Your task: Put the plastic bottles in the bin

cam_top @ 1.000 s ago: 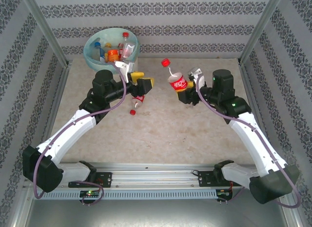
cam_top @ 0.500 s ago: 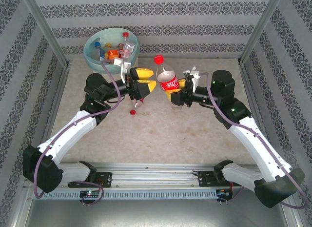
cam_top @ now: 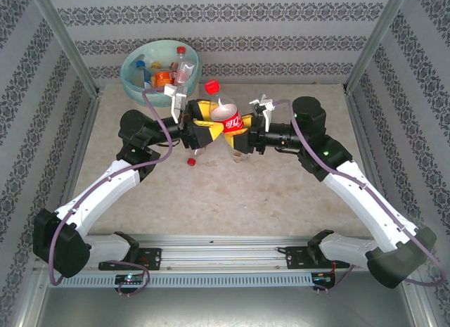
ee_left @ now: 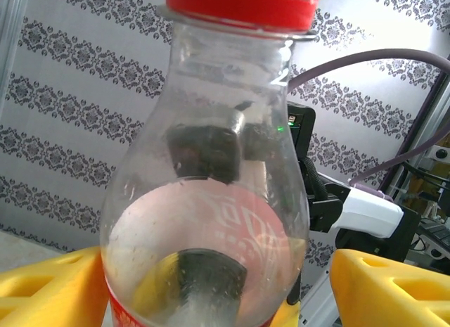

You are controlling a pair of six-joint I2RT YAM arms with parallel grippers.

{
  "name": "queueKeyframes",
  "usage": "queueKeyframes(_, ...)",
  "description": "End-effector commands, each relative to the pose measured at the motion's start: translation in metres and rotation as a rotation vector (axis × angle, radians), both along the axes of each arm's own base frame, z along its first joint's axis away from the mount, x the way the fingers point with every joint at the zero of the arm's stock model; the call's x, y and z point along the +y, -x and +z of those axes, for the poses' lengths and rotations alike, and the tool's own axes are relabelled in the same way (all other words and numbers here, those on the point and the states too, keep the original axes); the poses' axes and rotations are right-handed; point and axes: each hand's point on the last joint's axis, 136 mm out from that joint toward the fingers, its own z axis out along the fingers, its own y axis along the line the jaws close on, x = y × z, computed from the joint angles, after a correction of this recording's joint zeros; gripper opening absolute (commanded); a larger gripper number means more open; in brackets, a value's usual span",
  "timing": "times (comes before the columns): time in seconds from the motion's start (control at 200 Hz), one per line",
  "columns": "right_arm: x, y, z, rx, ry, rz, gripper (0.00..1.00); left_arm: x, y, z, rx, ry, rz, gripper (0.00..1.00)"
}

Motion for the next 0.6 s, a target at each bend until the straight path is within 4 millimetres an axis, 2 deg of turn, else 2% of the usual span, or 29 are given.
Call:
queueKeyframes(0.0,0.011,0.017,0.023,-0.035,-0.049,0.100,0.50,0.002,0.017,0.015,-0.076,0.029,-0.020,0.78)
queueKeyframes(0.195,0.022,0.025,0.018,-0.014,-0.044,0.168,0.50,0.002,0.017,0.013,-0.078,0.026,-0.022,0.68)
queueKeyframes(0.325,0.024,0.026,0.017,-0.011,-0.041,0.178,0.51,0.003,0.017,0.014,-0.080,0.028,-0.016,0.53)
queueKeyframes(0.38,0.024,0.026,0.018,-0.015,-0.043,0.175,0.52,0.003,0.017,0.015,-0.084,0.030,-0.009,0.50)
queueKeyframes(0.594,0.023,0.020,0.034,-0.061,-0.068,0.119,0.63,0.015,0.011,0.029,-0.135,0.040,0.125,0.37)
